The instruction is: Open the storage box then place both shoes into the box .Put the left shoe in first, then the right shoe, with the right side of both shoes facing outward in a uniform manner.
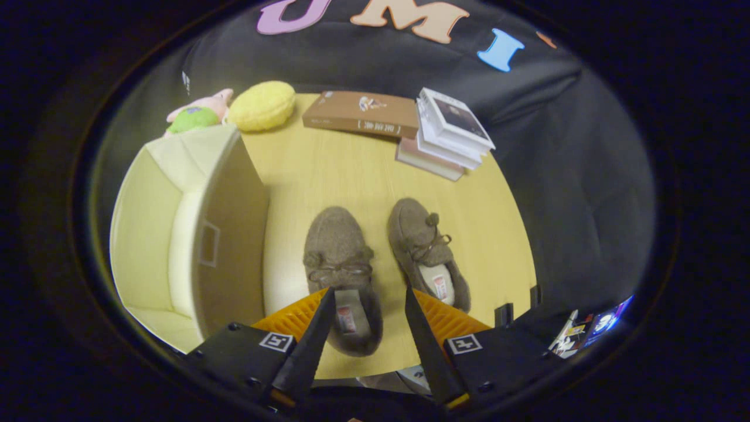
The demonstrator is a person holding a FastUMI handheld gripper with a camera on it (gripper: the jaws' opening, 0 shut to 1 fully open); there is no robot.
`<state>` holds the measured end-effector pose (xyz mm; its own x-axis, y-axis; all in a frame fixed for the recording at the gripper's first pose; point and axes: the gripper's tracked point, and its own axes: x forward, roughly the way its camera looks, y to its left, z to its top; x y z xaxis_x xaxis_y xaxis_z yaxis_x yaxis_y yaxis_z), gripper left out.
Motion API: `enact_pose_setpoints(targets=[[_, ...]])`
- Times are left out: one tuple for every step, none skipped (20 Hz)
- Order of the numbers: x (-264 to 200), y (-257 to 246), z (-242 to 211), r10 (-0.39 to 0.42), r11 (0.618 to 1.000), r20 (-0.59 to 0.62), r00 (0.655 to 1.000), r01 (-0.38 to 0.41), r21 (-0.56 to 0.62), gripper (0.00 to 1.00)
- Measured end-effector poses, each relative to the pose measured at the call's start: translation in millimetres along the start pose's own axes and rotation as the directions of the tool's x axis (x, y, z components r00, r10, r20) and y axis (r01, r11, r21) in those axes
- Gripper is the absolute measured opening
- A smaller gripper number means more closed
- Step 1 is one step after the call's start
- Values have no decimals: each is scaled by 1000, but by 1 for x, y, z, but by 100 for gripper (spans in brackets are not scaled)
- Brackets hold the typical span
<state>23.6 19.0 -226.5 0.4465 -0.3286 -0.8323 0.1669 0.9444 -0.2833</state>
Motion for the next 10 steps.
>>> enact_pose_setpoints(targets=[[10,1,-5,10,1000,-26,1000,-10,6,80],[20,3,-10,23,1000,-52,998,-23,10,80],[30,3,-15,30,1000,-77,997,-30,8,80],[38,1,-19,32,999,-100,994,-33,-1,80],[47,1,-23,35,999,-125,992,-37,-10,80],[54,0,-26,37,999,-145,989,-40,-17,80],[60,2,-28,46,999,-154,987,-49,-16,80],[66,0,-30,45,998,-167,985,-51,-27,80],[71,-1,-32,52,998,-180,982,-59,-33,77],[73,-2,-33,60,997,-189,980,-68,-35,74]])
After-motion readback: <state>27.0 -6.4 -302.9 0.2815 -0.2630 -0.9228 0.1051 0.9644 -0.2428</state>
